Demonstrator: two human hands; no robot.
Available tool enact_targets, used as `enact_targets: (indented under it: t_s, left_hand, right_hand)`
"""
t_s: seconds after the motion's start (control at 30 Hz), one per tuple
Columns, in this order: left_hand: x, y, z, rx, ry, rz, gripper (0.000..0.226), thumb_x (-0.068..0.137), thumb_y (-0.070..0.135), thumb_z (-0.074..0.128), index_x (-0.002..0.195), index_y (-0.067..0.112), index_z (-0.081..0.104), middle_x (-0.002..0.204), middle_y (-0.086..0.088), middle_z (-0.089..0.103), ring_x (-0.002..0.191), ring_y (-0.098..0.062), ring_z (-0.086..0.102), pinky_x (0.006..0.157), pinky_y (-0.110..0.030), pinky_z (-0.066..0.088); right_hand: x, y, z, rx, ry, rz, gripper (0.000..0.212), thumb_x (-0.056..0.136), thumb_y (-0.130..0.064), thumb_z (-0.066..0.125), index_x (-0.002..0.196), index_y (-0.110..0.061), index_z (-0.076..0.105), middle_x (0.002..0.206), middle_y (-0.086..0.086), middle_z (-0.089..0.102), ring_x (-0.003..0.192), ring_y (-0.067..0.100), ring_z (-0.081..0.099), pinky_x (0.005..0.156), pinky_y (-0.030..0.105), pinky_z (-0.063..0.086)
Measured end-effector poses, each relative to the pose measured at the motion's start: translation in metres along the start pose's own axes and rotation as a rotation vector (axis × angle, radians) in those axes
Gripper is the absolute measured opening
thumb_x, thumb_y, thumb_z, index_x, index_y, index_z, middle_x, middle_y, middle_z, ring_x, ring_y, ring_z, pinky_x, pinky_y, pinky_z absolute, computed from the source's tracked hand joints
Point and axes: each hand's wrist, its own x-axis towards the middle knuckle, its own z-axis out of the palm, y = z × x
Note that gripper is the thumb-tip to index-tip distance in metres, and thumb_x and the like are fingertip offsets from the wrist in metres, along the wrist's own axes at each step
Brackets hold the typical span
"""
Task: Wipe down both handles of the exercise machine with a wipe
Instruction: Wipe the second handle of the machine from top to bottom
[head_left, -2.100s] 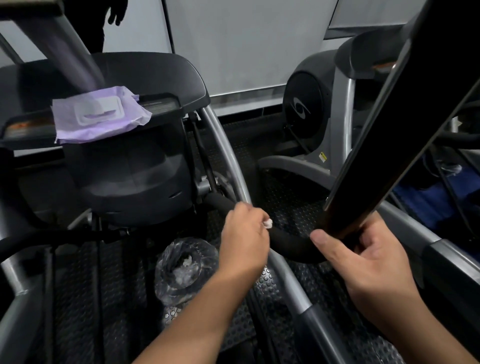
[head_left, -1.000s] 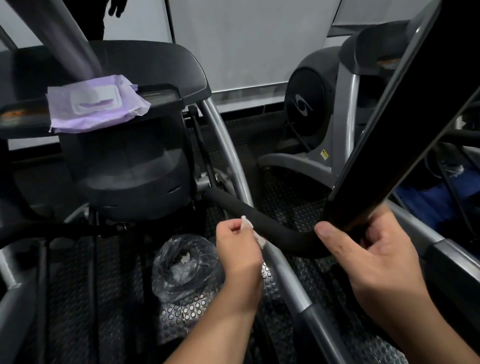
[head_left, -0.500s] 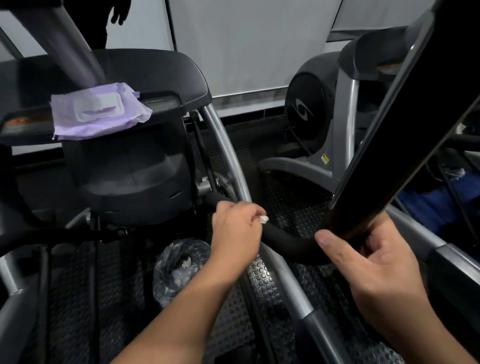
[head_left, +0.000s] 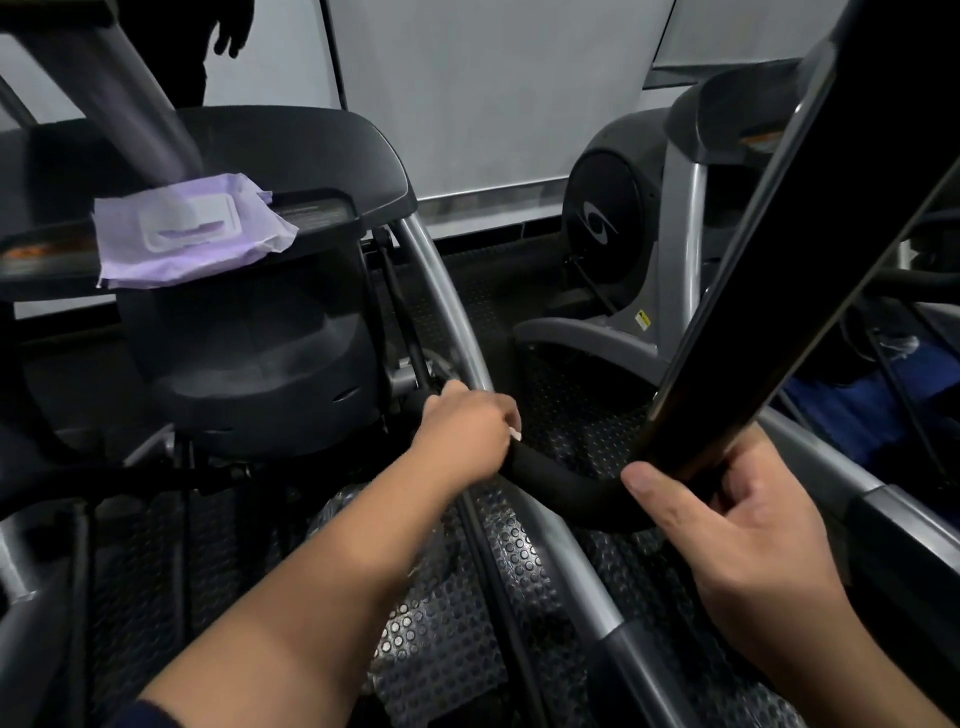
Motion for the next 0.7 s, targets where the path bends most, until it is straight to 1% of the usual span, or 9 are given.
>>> enact_targets:
  t_s: [0.07,0.13,0.2,0.27,0.37,0.43,0.5,0.6,0.7]
  left_hand:
    - [-0.001,0.007,0.0,0.011,-0.058,0.019,0.037,0.095,0.012,0.045,0.105,0.033,0.073,0.091,0.007,0.057,0.116,-0.02,0.043,0.099,-0.037,0.039]
    - [-0.002,0.013,-0.002,0.002,-0.099,0.052,0.033,0.097,0.013,0.046,0.103,0.028,0.075,0.079,0.014,0.046,0.107,-0.016,0.042,0.103,-0.036,0.038]
    - [0.002,0.012,-0.007,0.023,-0.101,0.001,0.034,0.1,0.014,0.044,0.107,0.027,0.075,0.078,0.015,0.039,0.097,-0.012,0.036,0.1,-0.034,0.039]
    - [0.004,0.007,-0.004,0.076,-0.079,-0.039,0.035,0.099,0.014,0.042,0.108,0.032,0.071,0.082,0.009,0.039,0.1,-0.015,0.033,0.094,-0.033,0.036]
    - [-0.003,-0.007,0.022,-0.091,0.092,-0.071,0.037,0.09,0.012,0.046,0.101,0.036,0.072,0.097,-0.001,0.053,0.106,-0.022,0.047,0.094,-0.034,0.044]
    - [-0.008,-0.018,0.034,-0.332,0.296,-0.143,0.038,0.086,0.006,0.049,0.099,0.03,0.075,0.107,-0.004,0.063,0.103,-0.023,0.057,0.092,-0.034,0.05]
    - [-0.015,-0.022,0.04,-0.471,0.464,-0.189,0.03,0.088,0.002,0.054,0.099,0.02,0.076,0.106,0.001,0.063,0.098,-0.021,0.06,0.087,-0.033,0.05]
    - [-0.025,-0.02,0.052,-0.545,0.56,-0.19,0.02,0.089,0.001,0.058,0.093,0.017,0.071,0.099,0.005,0.054,0.09,-0.016,0.058,0.081,-0.026,0.044]
    - [-0.023,-0.029,0.063,-0.525,0.591,-0.249,0.011,0.09,0.008,0.063,0.09,0.018,0.066,0.095,0.002,0.059,0.091,-0.021,0.056,0.082,-0.034,0.045]
  right_hand:
    - [0.0,0.0,0.001,0.023,-0.003,0.002,0.027,0.075,-0.041,0.083,0.092,-0.034,0.064,0.079,-0.011,0.068,0.068,-0.001,0.062,0.061,0.012,0.05]
    - [0.002,0.0,0.002,0.041,0.002,0.009,0.028,0.076,-0.041,0.084,0.094,-0.033,0.064,0.078,-0.011,0.069,0.068,-0.002,0.062,0.062,0.012,0.05]
    - [0.002,0.002,0.002,0.052,0.001,0.01,0.025,0.075,-0.034,0.079,0.095,-0.032,0.064,0.079,-0.011,0.069,0.069,-0.002,0.063,0.063,0.011,0.05]
    - [0.002,0.002,0.002,0.059,-0.005,0.012,0.026,0.073,-0.032,0.077,0.096,-0.033,0.065,0.08,-0.01,0.069,0.071,0.0,0.064,0.065,0.012,0.051]
    - [0.001,0.002,0.003,0.059,0.003,0.023,0.03,0.076,-0.044,0.084,0.095,-0.032,0.064,0.08,-0.009,0.069,0.069,0.005,0.064,0.063,0.016,0.052]
    - [0.002,0.002,0.003,0.078,0.005,0.028,0.028,0.077,-0.041,0.083,0.095,-0.032,0.064,0.078,-0.009,0.068,0.068,0.004,0.063,0.062,0.017,0.052]
    - [0.002,0.003,0.004,0.088,-0.003,0.025,0.027,0.073,-0.033,0.077,0.096,-0.031,0.064,0.078,-0.01,0.067,0.07,0.003,0.063,0.064,0.017,0.052]
    - [0.002,0.004,0.005,0.093,-0.003,0.014,0.026,0.077,-0.036,0.082,0.095,-0.029,0.064,0.079,-0.009,0.066,0.071,0.003,0.062,0.065,0.017,0.051]
    - [0.001,0.002,0.007,0.095,0.003,0.013,0.029,0.076,-0.042,0.08,0.095,-0.028,0.063,0.079,-0.007,0.065,0.074,0.006,0.061,0.067,0.018,0.052]
